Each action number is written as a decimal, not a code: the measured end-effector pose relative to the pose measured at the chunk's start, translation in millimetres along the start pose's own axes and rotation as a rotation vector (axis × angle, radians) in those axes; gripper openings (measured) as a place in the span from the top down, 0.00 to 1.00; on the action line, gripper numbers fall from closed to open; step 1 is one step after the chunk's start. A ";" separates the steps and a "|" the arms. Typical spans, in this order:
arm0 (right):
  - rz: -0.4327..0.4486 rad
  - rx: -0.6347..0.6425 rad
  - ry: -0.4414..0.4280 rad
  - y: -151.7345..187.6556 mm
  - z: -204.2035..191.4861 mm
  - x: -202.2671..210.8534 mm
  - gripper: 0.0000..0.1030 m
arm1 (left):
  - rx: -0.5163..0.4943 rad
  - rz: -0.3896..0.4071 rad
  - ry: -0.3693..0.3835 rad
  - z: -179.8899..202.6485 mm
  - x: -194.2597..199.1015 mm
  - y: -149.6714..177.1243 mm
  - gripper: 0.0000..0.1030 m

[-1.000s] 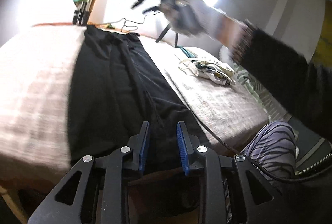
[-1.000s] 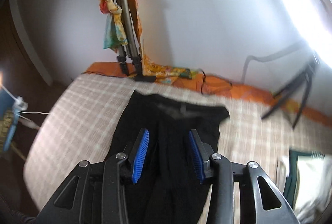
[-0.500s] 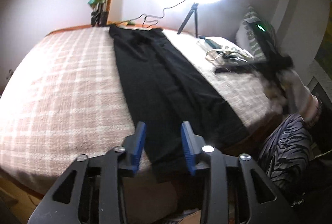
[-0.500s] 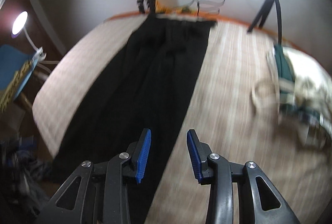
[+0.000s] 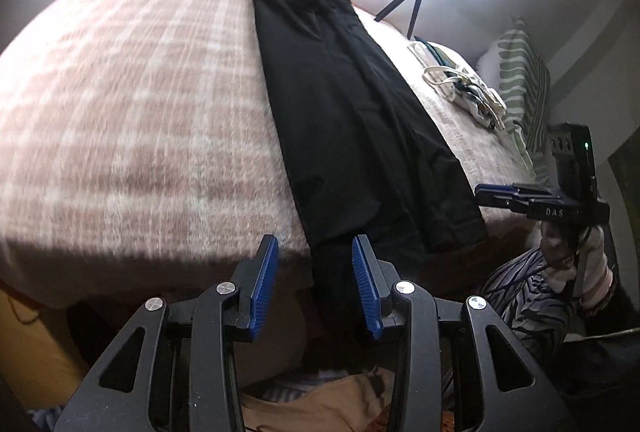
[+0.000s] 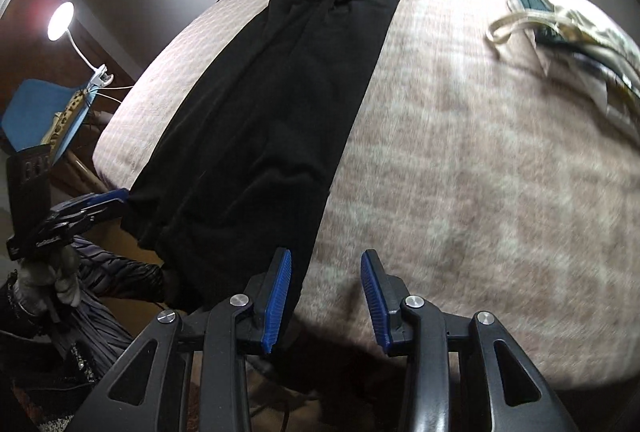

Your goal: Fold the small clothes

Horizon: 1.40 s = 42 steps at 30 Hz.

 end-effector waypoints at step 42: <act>-0.063 0.039 -0.145 -137.9 -88.0 -102.9 0.66 | -0.555 0.124 -0.175 93.6 -32.7 31.9 0.88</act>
Point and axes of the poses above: each gripper's, at about its wrist camera, not at the fingertips, and x roughly against the way its jaws point, z to its right, y to its underside, the point moved 4 cm from there along -x, roughly the way its jaws point
